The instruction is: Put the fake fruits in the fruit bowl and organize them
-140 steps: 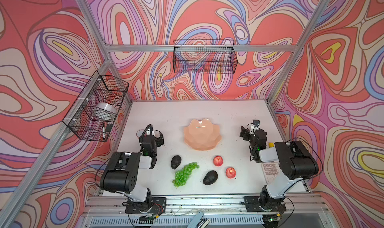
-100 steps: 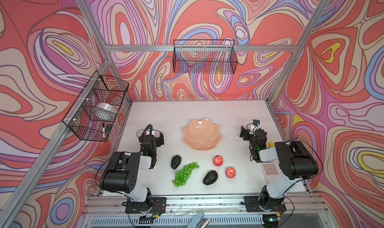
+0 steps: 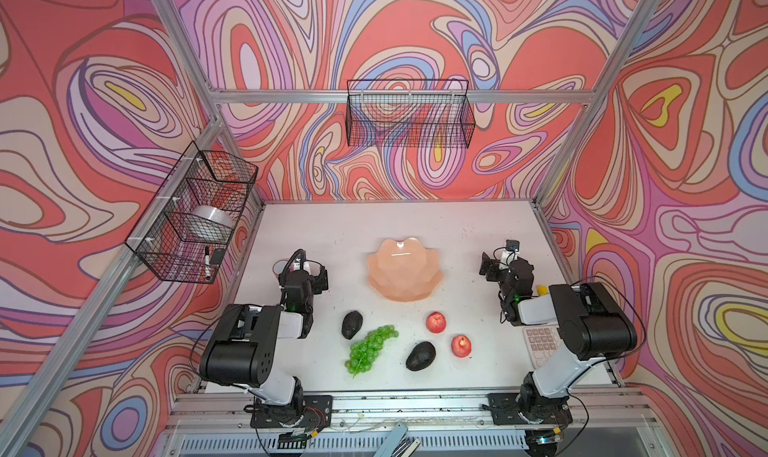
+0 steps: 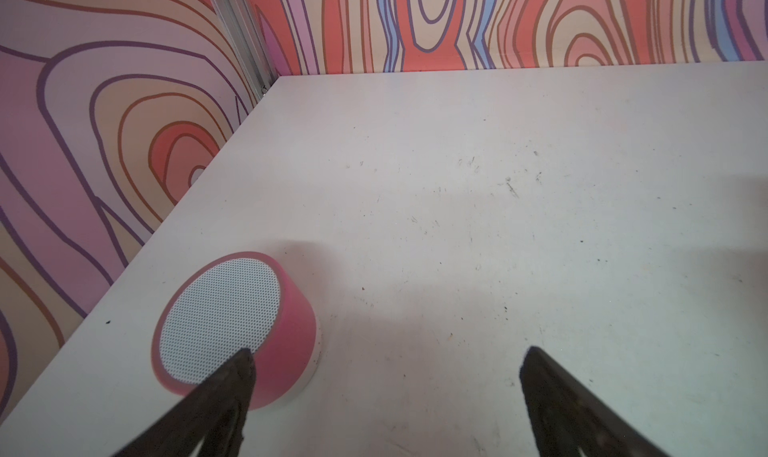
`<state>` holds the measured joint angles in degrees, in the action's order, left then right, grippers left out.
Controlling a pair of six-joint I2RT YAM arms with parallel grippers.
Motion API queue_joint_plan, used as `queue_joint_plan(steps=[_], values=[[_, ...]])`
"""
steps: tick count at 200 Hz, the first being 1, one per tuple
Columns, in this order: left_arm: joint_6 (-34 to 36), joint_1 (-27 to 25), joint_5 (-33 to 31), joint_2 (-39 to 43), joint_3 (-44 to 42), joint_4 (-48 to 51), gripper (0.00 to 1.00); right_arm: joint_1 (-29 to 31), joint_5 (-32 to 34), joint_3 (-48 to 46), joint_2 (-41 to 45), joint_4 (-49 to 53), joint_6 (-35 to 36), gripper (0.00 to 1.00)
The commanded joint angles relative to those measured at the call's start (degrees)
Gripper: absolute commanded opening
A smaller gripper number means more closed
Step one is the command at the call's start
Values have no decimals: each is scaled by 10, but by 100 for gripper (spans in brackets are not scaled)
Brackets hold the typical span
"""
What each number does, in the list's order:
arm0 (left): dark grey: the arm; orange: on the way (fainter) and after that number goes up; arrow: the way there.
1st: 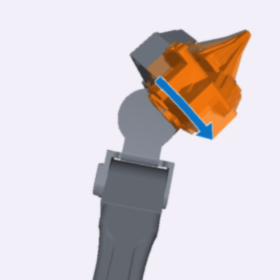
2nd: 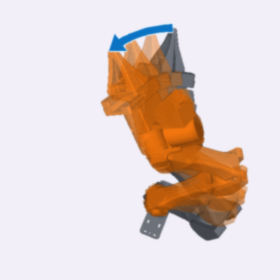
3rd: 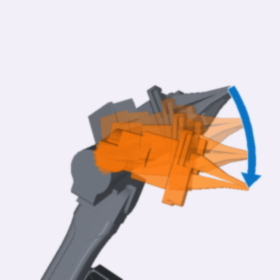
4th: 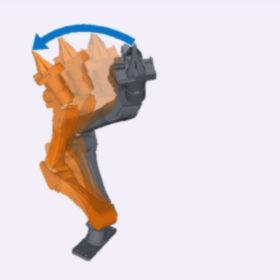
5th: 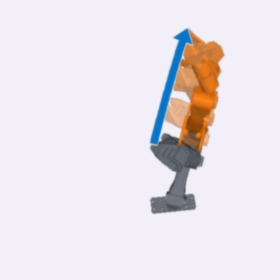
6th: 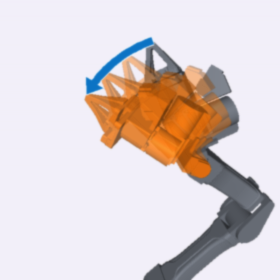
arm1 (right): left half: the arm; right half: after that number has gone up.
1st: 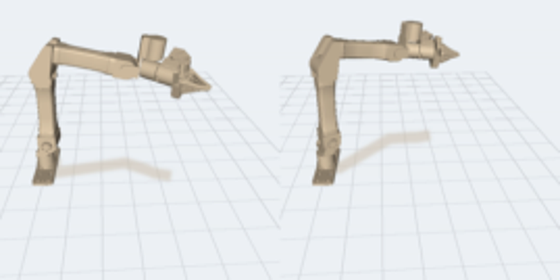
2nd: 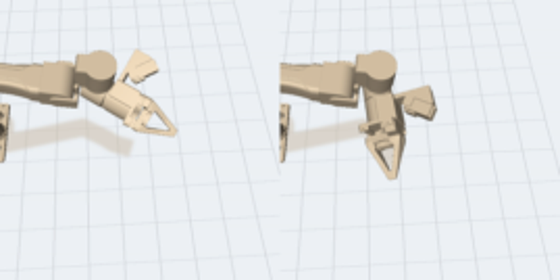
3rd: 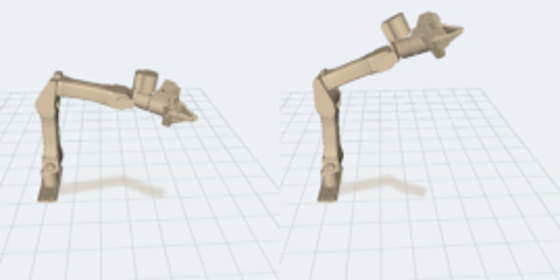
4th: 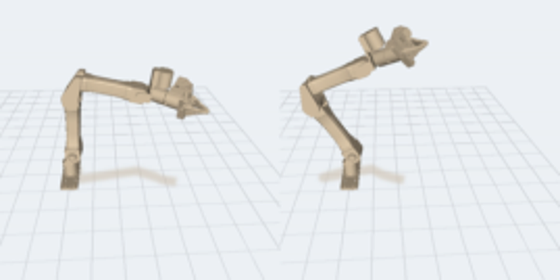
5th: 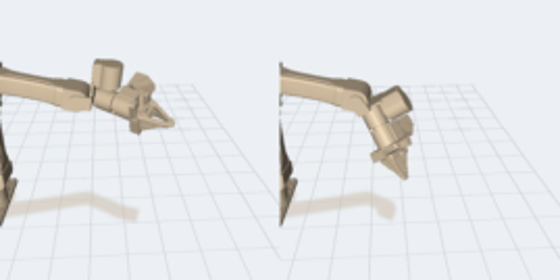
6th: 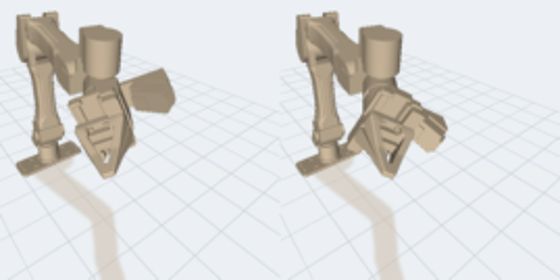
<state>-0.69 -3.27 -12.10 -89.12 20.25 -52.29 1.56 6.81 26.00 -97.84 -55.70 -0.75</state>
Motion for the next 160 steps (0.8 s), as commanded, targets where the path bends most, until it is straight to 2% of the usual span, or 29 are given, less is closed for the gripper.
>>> queue_joint_plan(steps=[1, 59, 71, 83, 91, 101, 115, 124, 140, 148, 160], values=[[-5, 3, 4, 5, 9, 1, 100, -2, 6, 5, -4, 2, -6, 98], [-3, 4, 3, 6, 5, -8, 100, -2, 8, 4, -3, -3, -5, 98], [-2, 2, -1, 29, -7, -13, 100, -2, 24, 1, 2, -7, -7, 98], [-4, -3, -20, 100, 2, 66, 100, 3, 60, 7, 49, 37, -12, 98], [-22, -3, -46, 157, 25, 154, 100, 8, 90, 31, 103, 121, -17, 98], [-53, -2, -69, 215, 76, 266, 100, 8, 99, 74, 167, 240, -63, 98], [-64, -2, -43, 269, 155, 376, 100, 9, 30, 136, 233, 370, -120, 98], [-75, -2, -20, 297, 196, 446, 100, 9, -8, 160, 257, 432, -189, 98], [-77, -1, 18, 324, 221, 469, 100, 8, -23, 169, 283, 513, -278, 98], [-73, 0, 46, 328, 242, 498, 100, 7, -50, 155, 290, 511, -281, 98], [-73, 0, 71, 318, 279, 543, 99, 7, -115, 149, 299, 517, -240, 98]])
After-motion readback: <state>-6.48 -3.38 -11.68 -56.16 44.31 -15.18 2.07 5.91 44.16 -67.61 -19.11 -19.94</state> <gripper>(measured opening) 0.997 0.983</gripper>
